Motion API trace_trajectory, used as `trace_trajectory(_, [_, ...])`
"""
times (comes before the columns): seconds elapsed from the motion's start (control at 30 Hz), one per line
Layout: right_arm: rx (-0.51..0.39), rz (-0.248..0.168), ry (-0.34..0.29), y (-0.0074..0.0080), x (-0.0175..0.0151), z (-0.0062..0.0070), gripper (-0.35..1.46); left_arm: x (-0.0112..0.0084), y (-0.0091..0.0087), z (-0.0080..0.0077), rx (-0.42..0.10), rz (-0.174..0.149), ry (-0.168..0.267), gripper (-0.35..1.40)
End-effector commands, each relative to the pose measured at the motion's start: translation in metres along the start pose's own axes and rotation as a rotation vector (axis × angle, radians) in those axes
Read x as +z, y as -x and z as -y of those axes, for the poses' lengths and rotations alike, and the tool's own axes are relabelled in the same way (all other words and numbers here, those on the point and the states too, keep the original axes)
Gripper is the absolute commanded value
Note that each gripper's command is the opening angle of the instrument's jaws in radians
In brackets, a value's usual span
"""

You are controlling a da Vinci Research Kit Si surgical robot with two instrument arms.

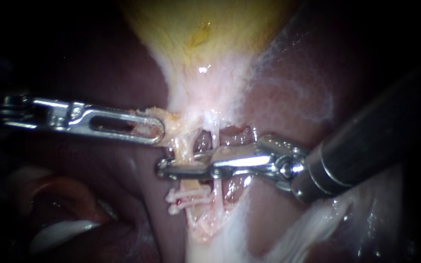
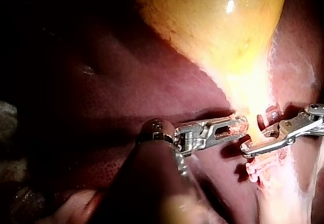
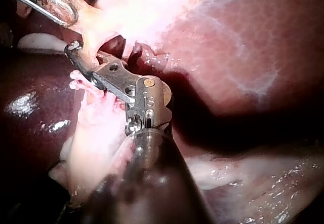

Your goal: Going back third clip left tube

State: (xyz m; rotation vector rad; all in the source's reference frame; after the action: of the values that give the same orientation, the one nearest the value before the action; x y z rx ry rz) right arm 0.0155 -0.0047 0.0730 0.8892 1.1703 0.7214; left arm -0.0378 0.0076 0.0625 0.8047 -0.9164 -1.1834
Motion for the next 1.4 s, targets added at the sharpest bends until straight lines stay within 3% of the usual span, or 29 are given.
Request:
trace_trajectory(0.03, [0.0,0.0,0.0,0.0,0.0,0.0,-0.35,0.0,0.0,0.0001,0.0,0.0,-0.001,-0.35])
trace_trajectory(0.2, [-0.024,0.001,0.001,0.0,0.0001,0.0002,-0.35,0.0,0.0,0.0001,0.0,0.0,-0.001,-0.35])
trace_trajectory(0.23, [-0.035,0.003,-0.002,0.0001,0.0001,0.0003,-0.27,0.0,0.0,0.0001,0.0,0.0,-0.001,-0.35])
trace_trajectory(0.37, [-0.206,0.002,-0.004,0.0,0.0006,0.0009,0.39,0.0,0.0,0.0001,0.0,0.0,-0.001,-0.35])
trace_trajectory(0.43, [-0.241,0.003,-0.001,-0.0002,0.001,0.001,0.46,-0.0001,-0.0001,0.0001,0.0,0.0,-0.001,-0.35])
trace_trajectory(0.53, [-0.283,-0.007,0.031,-0.0002,0.0012,0.001,0.5,-0.0001,-0.0001,0.0001,0.0,0.0,-0.001,-0.35])
trace_trajectory(0.87, [-0.385,0.0,0.034,0.0002,-0.0002,0.001,0.5,-0.0002,-0.0001,0.0001,0.0,-0.001,-0.002,-0.35])
trace_trajectory(1.1, [-0.508,0.004,0.048,0.0001,-0.0065,0.0008,0.5,-0.0002,-0.0001,0.0,0.001,-0.001,-0.002,-0.35])
trace_trajectory(1.4, [-0.574,0.006,0.044,-0.0024,-0.0152,0.0028,0.5,-0.0002,0.0,-0.0002,0.001,-0.001,-0.003,-0.35])
